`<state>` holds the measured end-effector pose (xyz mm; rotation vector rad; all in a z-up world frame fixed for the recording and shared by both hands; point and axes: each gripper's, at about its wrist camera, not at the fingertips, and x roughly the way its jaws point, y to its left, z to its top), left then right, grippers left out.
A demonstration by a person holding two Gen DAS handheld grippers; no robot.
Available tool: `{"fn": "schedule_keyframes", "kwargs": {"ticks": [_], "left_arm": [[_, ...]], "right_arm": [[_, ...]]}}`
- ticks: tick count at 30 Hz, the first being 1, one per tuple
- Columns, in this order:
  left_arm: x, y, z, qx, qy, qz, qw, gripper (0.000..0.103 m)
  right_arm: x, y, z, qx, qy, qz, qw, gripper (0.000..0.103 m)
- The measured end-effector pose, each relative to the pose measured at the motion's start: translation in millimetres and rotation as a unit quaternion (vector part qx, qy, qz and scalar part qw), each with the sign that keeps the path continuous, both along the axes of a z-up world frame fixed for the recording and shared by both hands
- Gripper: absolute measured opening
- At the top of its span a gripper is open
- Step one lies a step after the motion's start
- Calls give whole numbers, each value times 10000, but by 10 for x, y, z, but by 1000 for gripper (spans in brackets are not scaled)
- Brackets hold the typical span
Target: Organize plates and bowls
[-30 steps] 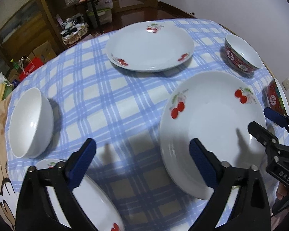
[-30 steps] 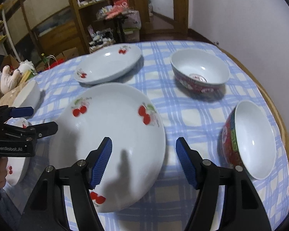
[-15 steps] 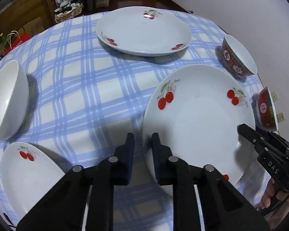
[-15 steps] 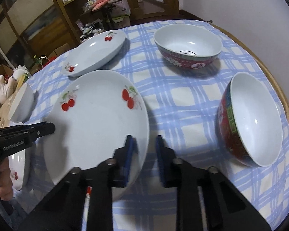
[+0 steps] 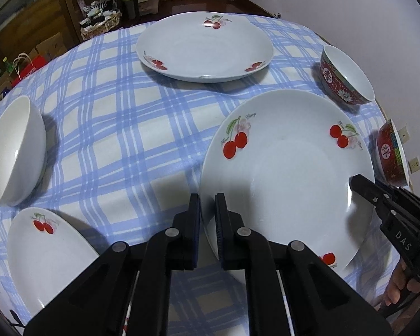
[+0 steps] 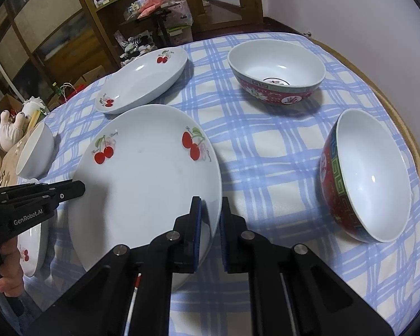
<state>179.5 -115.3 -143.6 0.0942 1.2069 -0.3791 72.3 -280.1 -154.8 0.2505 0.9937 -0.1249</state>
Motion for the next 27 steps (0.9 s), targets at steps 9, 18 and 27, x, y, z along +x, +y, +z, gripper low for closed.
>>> {"fn": "schedule_keyframes", "kwargs": {"ticks": [9, 18, 27], "left_arm": [[-55, 26, 42, -9, 30, 58, 10000, 10], [-251, 41, 220, -187, 15, 29, 9998, 10], [-550, 32, 330, -387, 139, -69, 9991, 10]], "right_arm": [[-37, 11, 24, 29, -21, 14, 10000, 13], [-300, 25, 188, 89, -167, -17, 9998, 13], [-664, -1, 371, 145, -241, -152, 9995, 13]]}}
